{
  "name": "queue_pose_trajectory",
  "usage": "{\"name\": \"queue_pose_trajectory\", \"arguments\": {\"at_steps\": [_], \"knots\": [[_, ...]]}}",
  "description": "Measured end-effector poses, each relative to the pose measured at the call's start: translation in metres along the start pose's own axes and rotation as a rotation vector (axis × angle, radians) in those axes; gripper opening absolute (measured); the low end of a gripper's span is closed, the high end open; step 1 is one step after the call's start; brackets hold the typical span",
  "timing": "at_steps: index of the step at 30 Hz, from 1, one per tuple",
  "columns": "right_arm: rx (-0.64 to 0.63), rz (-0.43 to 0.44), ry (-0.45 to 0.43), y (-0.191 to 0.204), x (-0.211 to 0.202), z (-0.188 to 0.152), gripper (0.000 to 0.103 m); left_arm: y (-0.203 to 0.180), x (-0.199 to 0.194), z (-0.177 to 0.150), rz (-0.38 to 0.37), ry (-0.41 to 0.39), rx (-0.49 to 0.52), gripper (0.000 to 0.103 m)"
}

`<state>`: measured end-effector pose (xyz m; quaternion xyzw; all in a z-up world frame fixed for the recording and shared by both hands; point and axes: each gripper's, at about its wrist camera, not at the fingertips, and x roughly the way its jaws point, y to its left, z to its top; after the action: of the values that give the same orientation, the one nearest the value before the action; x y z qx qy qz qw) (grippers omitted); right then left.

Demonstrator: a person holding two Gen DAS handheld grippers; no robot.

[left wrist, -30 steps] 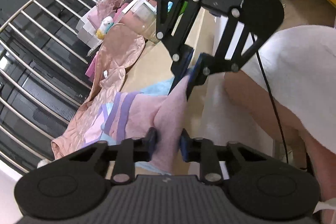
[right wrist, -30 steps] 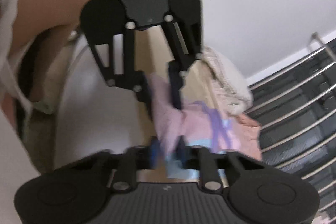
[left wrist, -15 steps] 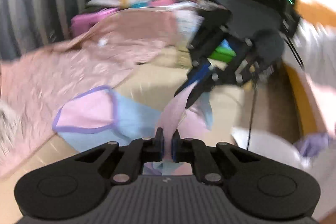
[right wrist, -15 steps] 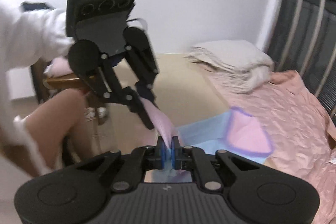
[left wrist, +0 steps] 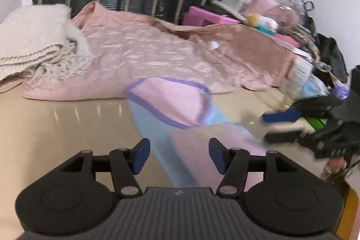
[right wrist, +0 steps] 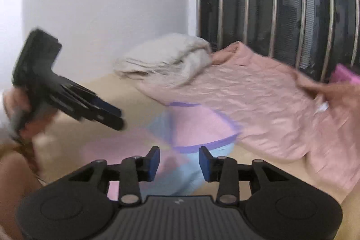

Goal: Fold clothes

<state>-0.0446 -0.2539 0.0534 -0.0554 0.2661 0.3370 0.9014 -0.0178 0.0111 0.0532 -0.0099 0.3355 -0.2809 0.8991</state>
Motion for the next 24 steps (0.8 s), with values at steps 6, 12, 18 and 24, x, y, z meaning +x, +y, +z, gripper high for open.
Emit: {"name": "queue_pose_trajectory", "arguments": {"at_steps": [6,12,18,24], "knots": [[0.022,-0.028,0.062,0.020,0.027,-0.029,0.039,-0.027,0.013,-0.036,0.126,0.024,0.072,0.059],[0.144,-0.097,-0.028,0.004,0.008,-0.012,0.049,-0.013,-0.002,-0.027,0.083,-0.033,-0.051,0.069],[0.399,-0.069,0.060,-0.035,0.053,-0.011,0.027,0.022,0.040,-0.010,0.033,0.028,-0.338,0.027],[0.373,-0.061,0.022,-0.028,0.051,-0.011,0.005,0.029,0.038,-0.013,-0.001,-0.017,-0.403,0.002]]}}
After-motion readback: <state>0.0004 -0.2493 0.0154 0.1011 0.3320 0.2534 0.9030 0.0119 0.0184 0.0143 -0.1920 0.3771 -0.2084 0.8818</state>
